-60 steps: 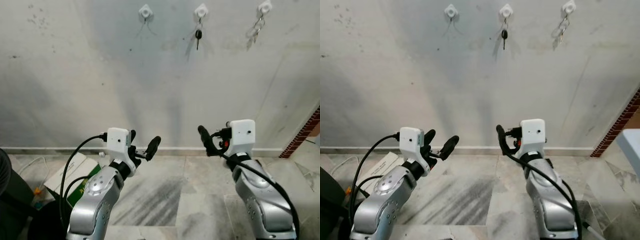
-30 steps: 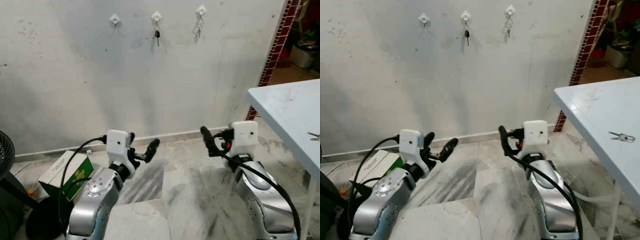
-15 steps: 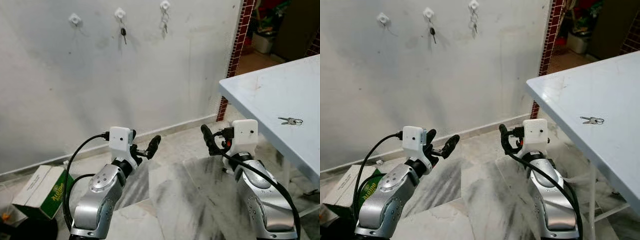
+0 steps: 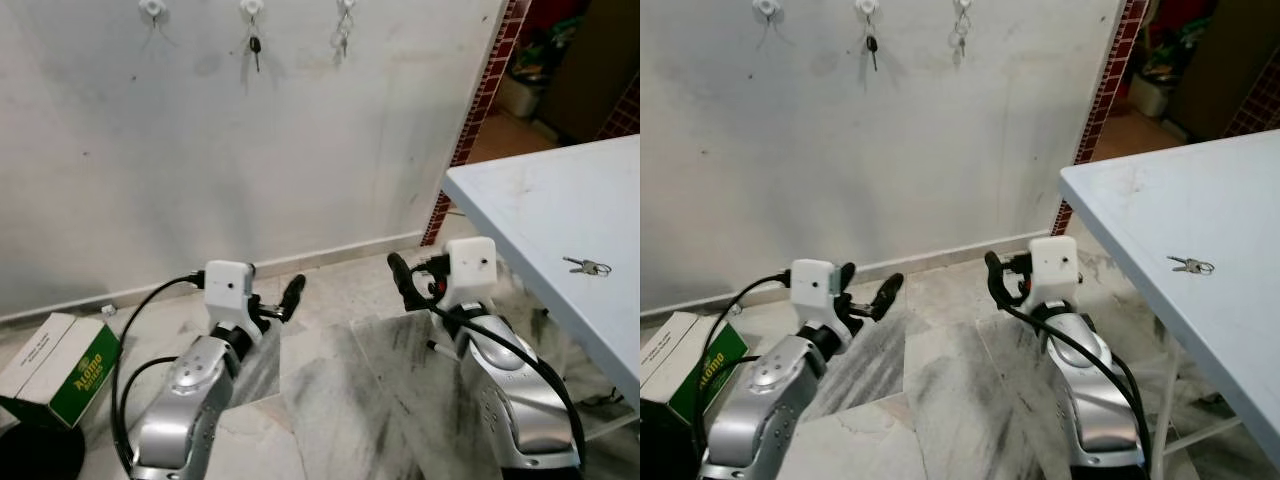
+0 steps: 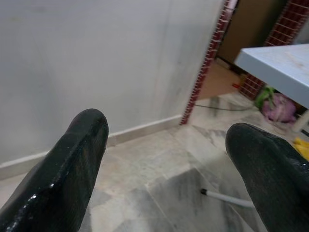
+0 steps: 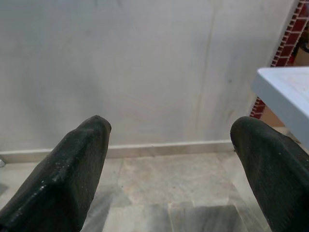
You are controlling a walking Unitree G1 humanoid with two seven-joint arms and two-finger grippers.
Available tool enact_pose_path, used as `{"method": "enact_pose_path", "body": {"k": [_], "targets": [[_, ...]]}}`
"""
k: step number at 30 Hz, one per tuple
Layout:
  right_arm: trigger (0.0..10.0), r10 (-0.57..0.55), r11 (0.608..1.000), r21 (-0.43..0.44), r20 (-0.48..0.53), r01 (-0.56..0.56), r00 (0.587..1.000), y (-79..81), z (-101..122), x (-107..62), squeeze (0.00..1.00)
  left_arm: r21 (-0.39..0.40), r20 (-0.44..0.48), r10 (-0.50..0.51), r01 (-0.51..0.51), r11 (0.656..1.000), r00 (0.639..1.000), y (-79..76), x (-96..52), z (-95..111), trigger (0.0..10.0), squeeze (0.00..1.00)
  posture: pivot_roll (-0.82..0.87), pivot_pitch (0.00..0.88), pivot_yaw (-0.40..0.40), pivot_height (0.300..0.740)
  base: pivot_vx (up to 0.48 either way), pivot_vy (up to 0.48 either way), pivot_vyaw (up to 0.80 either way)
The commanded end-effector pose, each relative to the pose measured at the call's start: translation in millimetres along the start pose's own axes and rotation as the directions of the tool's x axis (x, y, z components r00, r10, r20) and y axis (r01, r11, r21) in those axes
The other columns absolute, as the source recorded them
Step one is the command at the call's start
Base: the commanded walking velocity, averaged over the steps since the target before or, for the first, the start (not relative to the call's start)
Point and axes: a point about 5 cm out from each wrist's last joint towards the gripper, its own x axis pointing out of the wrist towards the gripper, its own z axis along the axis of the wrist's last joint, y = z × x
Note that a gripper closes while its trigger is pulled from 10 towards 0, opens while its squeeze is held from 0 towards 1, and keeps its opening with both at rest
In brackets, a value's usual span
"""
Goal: Hang keys on a hook
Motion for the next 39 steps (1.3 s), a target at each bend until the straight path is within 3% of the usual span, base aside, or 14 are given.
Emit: {"method": "enact_pose_path", "body": {"k": [1, 5, 15, 39], "targets": [[10.0, -0.019, 1.0, 0.002, 0.008, 0.019, 1.0, 0.1, 0.3, 3.4, 0.0, 0.01, -0.003, 0.042, -0.042, 0.999, 0.999, 5.6, -1.8, -2.9, 10.0, 0.0, -0.06, 0.0, 0.039, 0.74, 0.0, 0.0, -0.8], [10.0, -0.087, 0.996, 0.019, 0.021, 0.087, 0.996, -8.2, 1.3, 3.4, 0.0, 0.012, -0.046, -0.001, 0.002, 1.0, 0.999, 0.0, -1.7, -8.8, 10.0, 0.0, -0.07, 0.0, 0.07, 0.74, 0.0, 0.0, -0.79], [10.0, -0.144, 0.989, 0.02, 0.028, 0.143, 0.989, -16.7, -0.5, 0.2, 0.0, -0.001, -0.052, -0.068, 0.068, 0.998, 0.996, -7.9, 8.0, -5.7, 10.0, 0.0, -0.08, 0.0, 0.097, 0.74, 0.0, 0.0, -0.79], [10.0, -0.14, 0.99, 0.021, 0.034, 0.14, 0.99, -13.2, -0.1, 1.5, 0.0, -0.032, -0.05, -0.029, 0.027, 0.999, 0.998, -1.4, 14.9, -4.0, 10.0, 0.0, -0.09, 0.0, 0.093, 0.74, 0.0, 0.0, -0.79]]}}
